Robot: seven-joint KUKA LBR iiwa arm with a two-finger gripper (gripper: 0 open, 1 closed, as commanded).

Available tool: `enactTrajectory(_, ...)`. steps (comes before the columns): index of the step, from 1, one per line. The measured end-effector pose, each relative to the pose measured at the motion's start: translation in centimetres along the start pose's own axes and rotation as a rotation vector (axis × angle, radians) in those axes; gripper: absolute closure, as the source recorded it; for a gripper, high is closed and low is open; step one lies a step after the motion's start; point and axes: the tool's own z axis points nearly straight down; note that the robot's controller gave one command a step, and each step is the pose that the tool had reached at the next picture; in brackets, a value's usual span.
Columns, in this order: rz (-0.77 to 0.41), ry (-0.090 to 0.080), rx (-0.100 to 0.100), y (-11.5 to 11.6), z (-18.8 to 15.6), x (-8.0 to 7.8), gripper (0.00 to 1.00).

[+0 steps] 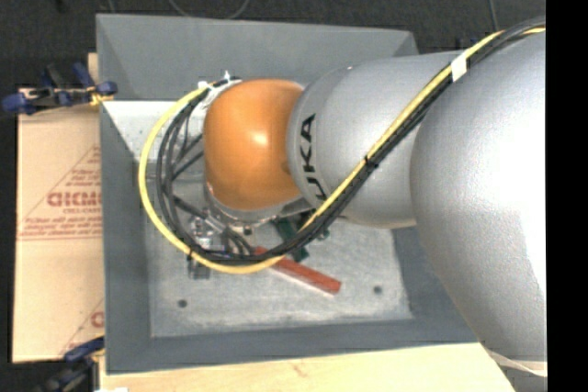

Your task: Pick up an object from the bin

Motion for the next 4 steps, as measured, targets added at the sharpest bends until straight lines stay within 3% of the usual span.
enactTrajectory(1,-0.215,0.006,0.001,1.6,0.4,3.6,1.00)
enactTrajectory(2,-0.238,0.002,0.000,2.5,0.6,2.9,1.00)
enactTrajectory(3,-0.740,0.000,-0.001,1.0,0.3,-0.5,1.00)
enactTrajectory(4,-0.858,0.007,0.000,0.5,1.0,3.0,1.00)
